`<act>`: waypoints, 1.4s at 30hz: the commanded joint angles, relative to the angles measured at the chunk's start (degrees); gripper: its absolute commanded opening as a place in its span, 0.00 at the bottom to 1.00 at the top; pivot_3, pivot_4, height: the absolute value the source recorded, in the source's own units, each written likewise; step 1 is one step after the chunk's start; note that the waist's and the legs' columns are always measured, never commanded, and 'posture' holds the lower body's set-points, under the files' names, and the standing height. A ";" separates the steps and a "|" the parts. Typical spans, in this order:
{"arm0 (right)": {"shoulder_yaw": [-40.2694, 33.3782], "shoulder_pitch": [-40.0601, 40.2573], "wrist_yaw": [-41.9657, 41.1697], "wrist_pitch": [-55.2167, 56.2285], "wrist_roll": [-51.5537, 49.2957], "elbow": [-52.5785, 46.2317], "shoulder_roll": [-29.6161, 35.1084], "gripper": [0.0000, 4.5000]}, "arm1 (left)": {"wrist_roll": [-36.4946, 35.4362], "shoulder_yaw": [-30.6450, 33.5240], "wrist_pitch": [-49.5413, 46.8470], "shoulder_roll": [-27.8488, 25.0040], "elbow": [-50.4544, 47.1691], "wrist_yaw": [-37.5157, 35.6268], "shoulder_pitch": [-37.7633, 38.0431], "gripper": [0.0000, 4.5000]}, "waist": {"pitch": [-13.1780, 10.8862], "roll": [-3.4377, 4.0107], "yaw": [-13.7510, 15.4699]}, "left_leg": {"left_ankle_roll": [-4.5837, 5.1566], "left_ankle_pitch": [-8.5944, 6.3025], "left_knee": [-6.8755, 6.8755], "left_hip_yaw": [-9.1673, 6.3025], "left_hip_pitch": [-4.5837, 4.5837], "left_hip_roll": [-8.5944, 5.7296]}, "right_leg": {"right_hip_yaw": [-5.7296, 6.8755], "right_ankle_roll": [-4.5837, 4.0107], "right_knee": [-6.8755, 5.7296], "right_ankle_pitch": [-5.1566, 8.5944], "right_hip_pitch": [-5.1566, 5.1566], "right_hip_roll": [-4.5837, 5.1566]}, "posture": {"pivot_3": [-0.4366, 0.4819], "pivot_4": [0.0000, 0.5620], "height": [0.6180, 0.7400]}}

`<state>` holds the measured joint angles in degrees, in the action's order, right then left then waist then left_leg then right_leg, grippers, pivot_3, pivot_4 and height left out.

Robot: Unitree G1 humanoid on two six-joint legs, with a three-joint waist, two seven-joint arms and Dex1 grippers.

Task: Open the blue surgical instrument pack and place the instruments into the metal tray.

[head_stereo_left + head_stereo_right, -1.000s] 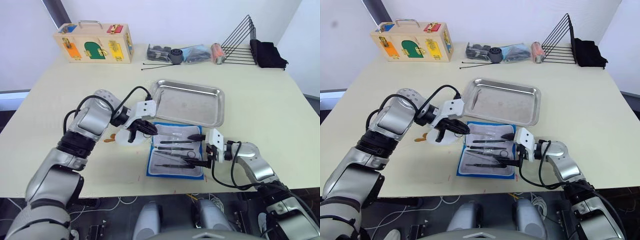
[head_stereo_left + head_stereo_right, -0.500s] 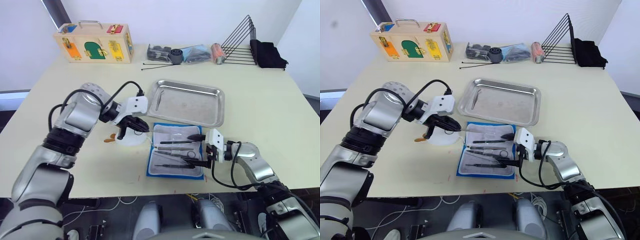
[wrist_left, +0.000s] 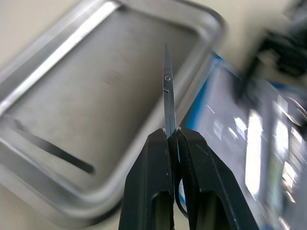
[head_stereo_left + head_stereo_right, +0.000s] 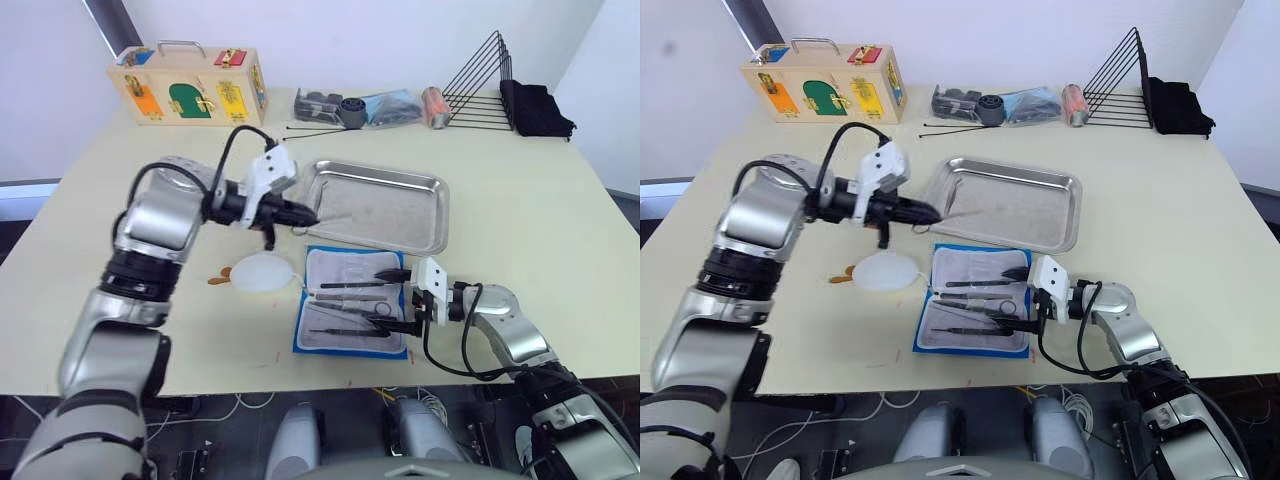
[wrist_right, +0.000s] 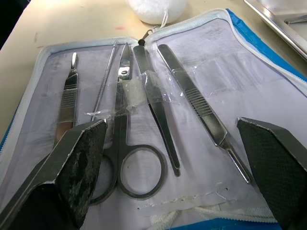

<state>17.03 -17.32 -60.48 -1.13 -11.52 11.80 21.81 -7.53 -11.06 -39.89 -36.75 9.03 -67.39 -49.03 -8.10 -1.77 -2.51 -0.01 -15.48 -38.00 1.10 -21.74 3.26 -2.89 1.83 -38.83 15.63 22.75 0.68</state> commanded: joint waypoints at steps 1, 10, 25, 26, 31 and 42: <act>3.42 2.84 0.42 -3.02 4.31 6.26 0.49 1.00 | -0.62 5.20 -5.27 6.18 -3.16 12.70 -0.84 0.01 | 0.01 -0.02 0.04 | 0.00 0.00 0.00 -0.02 0.00 0.00 | 0.01 0.00 0.00 0.00 0.00 0.00 | 0.48 0.27 1.00; 3.38 2.87 0.27 -3.03 4.33 6.13 0.73 1.00 | 3.46 8.87 -5.97 16.79 0.39 36.30 -0.89 0.01 | 0.01 -0.02 0.01 | -0.01 0.00 -0.01 -0.01 0.00 -0.01 | -0.02 0.01 -0.01 -0.02 -0.01 0.02 | 0.48 0.27 1.00; 3.41 3.74 0.82 -3.35 4.24 4.97 0.75 1.00 | 5.69 12.24 -4.32 28.69 10.92 57.30 -1.82 0.01 | 0.04 -0.05 0.07 | -0.02 0.00 0.00 -0.03 0.00 -0.04 | 0.02 0.01 0.00 -0.02 -0.03 0.04 | 0.48 0.27 1.00; 3.40 3.77 0.78 -3.33 4.24 4.94 0.82 1.00 | 5.84 12.43 -4.24 29.16 11.66 58.30 -2.05 0.01 | 0.04 -0.05 0.07 | -0.02 0.00 0.00 -0.03 0.00 -0.04 | 0.02 0.01 0.00 -0.02 -0.03 0.04 | 0.48 0.27 1.00; 3.46 3.84 0.82 -3.27 4.39 4.85 1.00 1.00 | 5.83 12.65 -3.42 30.65 13.67 60.97 -1.48 0.01 | 0.04 -0.05 0.09 | -0.02 0.00 0.00 -0.03 0.00 -0.05 | 0.03 0.02 0.00 -0.03 -0.03 0.05 | 0.48 0.27 1.00; 3.61 3.97 0.86 -3.38 4.38 4.65 0.89 1.00 | 4.47 14.25 -4.73 31.68 17.39 62.20 -2.00 0.01 | 0.04 -0.05 0.08 | -0.03 0.00 0.00 -0.04 0.00 -0.05 | 0.04 0.02 0.01 -0.03 -0.03 0.05 | 0.48 0.27 1.00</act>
<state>17.02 -17.06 -60.26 -1.10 -11.50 11.54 22.01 -2.54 2.45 -44.71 -5.22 26.95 -5.61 -49.47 -8.06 -1.83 -2.43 -0.04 -15.47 -38.00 1.07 -21.74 3.21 -2.85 1.85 -38.82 15.60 22.71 0.73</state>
